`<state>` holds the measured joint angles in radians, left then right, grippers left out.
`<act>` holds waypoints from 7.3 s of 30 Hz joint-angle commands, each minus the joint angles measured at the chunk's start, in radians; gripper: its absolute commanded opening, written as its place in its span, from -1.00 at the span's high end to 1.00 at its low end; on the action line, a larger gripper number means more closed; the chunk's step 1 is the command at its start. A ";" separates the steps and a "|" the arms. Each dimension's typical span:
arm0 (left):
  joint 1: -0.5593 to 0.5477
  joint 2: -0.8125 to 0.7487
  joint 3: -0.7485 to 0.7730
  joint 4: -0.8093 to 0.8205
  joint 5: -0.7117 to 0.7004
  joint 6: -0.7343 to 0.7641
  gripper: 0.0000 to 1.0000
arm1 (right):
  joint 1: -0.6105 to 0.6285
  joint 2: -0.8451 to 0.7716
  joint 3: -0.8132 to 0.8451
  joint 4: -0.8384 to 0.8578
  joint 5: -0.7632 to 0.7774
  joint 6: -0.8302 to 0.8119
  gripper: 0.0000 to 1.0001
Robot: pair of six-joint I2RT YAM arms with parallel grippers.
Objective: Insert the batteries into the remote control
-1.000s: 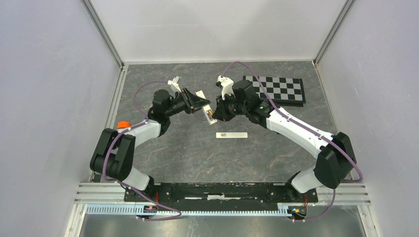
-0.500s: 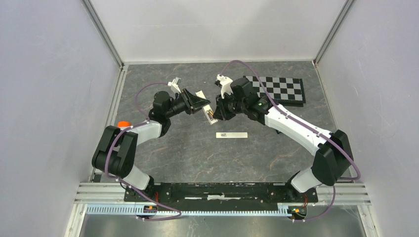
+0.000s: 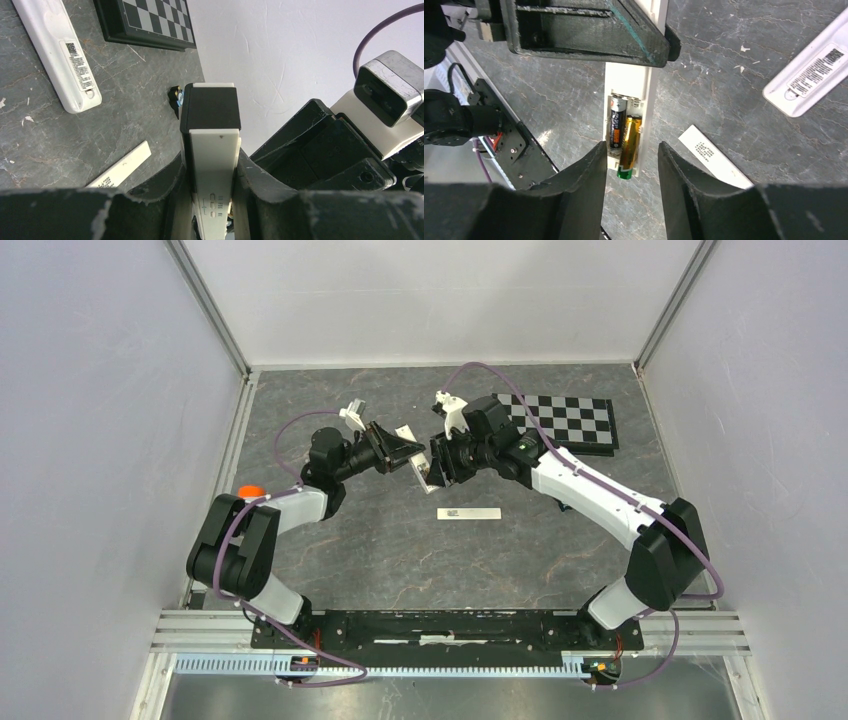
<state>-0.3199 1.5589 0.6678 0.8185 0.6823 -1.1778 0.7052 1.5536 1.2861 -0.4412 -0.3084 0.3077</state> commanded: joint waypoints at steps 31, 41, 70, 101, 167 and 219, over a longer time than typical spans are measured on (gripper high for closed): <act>0.041 -0.172 0.046 0.028 -0.167 -0.596 0.86 | -0.041 -0.338 -0.304 0.746 0.171 0.441 -0.73; 0.041 -0.172 0.040 0.103 -0.189 -0.679 0.86 | -0.042 -0.288 -0.332 0.857 0.104 0.572 -0.70; 0.022 -0.158 0.085 0.122 -0.150 -0.623 0.86 | -0.053 -0.168 -0.335 0.918 0.051 0.665 0.01; 0.022 -0.160 0.084 0.105 -0.141 -0.566 0.86 | -0.102 -0.214 -0.505 1.353 -0.016 0.852 -0.75; 0.031 -0.348 0.151 -0.230 0.042 0.266 0.73 | -0.173 -0.275 -0.354 0.803 -0.044 0.370 -0.65; -0.016 0.014 -0.246 0.117 -0.339 0.021 0.54 | 0.125 0.216 -0.128 0.468 0.139 -0.148 -0.58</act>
<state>-0.3317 1.5757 0.4343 0.8093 0.3466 -1.1164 0.8303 1.7496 1.0920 0.0185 -0.1650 0.1829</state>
